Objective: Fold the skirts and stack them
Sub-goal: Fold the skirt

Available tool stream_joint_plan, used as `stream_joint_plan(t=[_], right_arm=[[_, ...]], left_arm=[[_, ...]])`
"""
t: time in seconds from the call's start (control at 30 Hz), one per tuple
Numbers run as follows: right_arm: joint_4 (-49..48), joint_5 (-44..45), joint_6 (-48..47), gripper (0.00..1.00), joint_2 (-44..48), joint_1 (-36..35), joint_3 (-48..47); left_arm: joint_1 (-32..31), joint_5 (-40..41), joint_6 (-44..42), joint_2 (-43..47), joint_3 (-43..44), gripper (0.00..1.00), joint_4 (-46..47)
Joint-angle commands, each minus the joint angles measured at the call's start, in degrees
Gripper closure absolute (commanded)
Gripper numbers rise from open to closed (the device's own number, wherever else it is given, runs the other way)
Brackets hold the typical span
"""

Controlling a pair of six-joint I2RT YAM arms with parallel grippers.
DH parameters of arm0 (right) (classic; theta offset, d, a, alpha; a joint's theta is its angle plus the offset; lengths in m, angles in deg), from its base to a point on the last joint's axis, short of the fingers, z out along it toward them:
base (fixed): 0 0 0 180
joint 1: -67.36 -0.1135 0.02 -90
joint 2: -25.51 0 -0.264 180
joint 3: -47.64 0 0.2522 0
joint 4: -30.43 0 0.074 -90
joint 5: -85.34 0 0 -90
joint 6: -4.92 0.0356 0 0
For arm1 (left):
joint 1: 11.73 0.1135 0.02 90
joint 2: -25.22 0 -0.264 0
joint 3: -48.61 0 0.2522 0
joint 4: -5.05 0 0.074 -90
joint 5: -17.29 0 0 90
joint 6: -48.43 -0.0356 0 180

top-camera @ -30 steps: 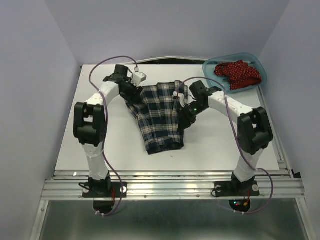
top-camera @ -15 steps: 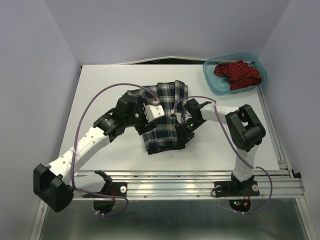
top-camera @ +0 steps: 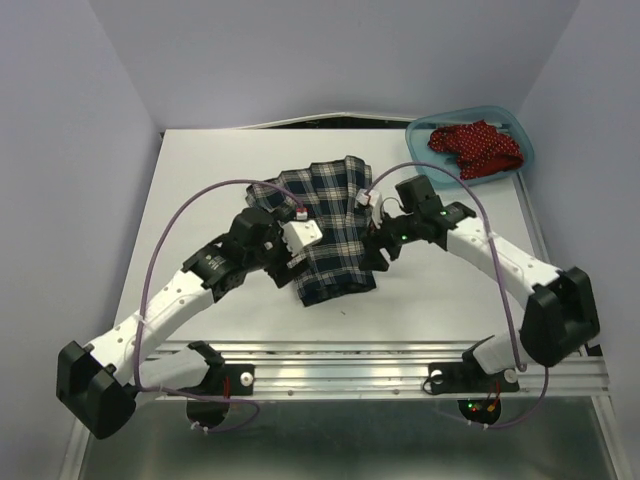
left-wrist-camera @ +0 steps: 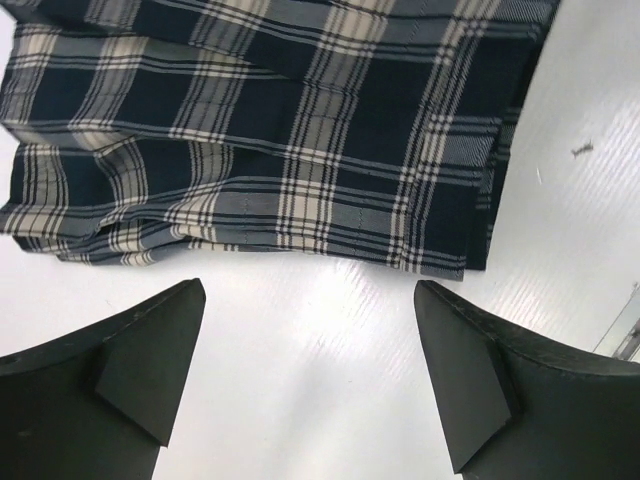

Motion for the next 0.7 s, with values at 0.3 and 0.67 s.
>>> stream_joint_plan(t=[0.3,0.67], right_arm=[[-22.5,11.5,-46.4,0.01,25.7,-0.5,26.1],[-57.3,2.3,-65.3,0.00,24.5,-0.5,52.4]], left_arm=[[7.2,-8.1,15.5,1.2,2.9,0.02,5.3],[9.5,-11.4,18.4,-2.6,1.2,0.01,7.2]])
